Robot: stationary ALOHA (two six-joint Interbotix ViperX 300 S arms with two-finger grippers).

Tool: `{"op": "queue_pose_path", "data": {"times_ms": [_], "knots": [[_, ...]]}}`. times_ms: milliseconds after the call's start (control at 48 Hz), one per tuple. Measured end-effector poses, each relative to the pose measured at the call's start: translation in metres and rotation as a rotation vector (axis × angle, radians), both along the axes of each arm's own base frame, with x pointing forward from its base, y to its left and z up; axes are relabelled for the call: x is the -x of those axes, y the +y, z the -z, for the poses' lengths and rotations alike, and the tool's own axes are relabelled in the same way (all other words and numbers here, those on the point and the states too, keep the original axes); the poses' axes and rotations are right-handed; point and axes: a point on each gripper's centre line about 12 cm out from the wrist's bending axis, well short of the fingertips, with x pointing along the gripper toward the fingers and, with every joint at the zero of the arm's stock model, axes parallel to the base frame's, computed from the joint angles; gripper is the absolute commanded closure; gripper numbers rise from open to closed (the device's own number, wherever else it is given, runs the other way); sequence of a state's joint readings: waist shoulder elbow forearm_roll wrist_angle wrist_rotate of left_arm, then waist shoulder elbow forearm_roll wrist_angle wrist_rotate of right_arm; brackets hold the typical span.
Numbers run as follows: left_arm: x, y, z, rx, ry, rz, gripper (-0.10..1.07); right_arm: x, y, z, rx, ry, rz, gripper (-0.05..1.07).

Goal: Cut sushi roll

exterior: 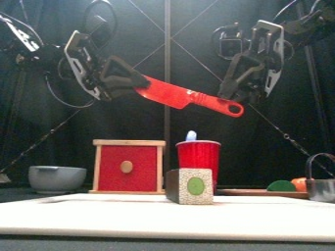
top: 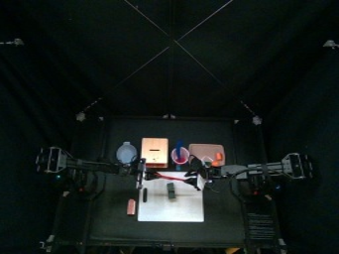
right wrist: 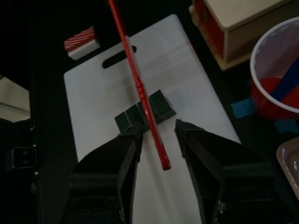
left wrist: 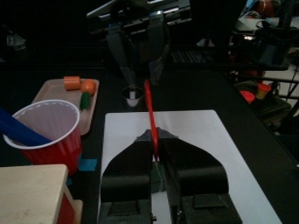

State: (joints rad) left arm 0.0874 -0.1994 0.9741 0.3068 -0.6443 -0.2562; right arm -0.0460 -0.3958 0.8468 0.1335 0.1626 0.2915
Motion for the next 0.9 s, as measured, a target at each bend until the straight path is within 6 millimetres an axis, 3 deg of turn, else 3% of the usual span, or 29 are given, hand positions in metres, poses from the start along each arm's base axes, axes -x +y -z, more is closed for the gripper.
{"op": "queue_pose_path", "data": {"times_ms": [708, 896], "knots": [[0.0, -0.002, -0.006, -0.029, -0.038, 0.012, 0.56, -0.005, -0.007, 0.016, -0.003, 0.055, 0.021, 0.26], [0.0, -0.002, -0.006, -0.027, -0.041, 0.014, 0.56, -0.008, -0.008, 0.012, 0.024, 0.044, 0.006, 0.25]]}}
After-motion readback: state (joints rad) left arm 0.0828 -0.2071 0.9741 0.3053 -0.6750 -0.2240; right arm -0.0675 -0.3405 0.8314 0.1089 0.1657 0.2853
